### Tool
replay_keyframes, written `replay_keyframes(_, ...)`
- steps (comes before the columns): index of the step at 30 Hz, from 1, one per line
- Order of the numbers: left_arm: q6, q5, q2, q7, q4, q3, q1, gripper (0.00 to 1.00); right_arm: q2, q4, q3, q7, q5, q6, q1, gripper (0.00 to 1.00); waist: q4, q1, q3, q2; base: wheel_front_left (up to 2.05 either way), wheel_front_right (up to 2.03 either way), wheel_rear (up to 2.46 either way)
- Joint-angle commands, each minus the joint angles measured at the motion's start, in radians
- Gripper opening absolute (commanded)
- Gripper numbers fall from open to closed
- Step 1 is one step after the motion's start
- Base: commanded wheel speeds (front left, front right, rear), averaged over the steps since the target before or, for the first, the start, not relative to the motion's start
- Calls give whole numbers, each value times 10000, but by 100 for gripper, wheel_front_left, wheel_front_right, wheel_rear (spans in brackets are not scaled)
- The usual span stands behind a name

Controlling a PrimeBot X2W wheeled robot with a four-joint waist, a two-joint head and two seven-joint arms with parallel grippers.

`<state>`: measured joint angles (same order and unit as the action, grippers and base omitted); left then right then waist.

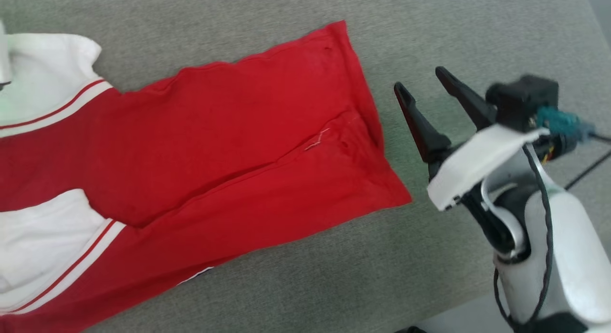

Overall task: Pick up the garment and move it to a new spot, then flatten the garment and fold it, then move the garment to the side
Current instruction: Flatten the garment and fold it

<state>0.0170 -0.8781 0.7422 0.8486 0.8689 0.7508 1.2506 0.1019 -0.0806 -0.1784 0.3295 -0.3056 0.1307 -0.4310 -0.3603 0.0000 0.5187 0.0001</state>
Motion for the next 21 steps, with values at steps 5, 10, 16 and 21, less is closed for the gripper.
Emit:
replay_keyframes(5,-208,135,-900,462,269,595,-242,0,464,896,-309,1383,-536,0,-1559,100,583,0,269,-1,0,0,0)
replay_keyframes(10,-367,191,-1351,223,222,653,90,0,941,1828,-647,2040,-709,0,-2673,100,958,0,383,-1,0,0,0)
replay_keyframes(16,-575,294,-1846,-98,392,742,512,0,1187,3526,-1265,2930,-1049,-1,-4091,100,1402,0,497,-1,0,0,0)
replay_keyframes(21,-681,320,-2120,-358,711,778,732,0,996,5007,-1821,4111,-1406,0,-4857,100,1591,0,521,-1,0,0,0)
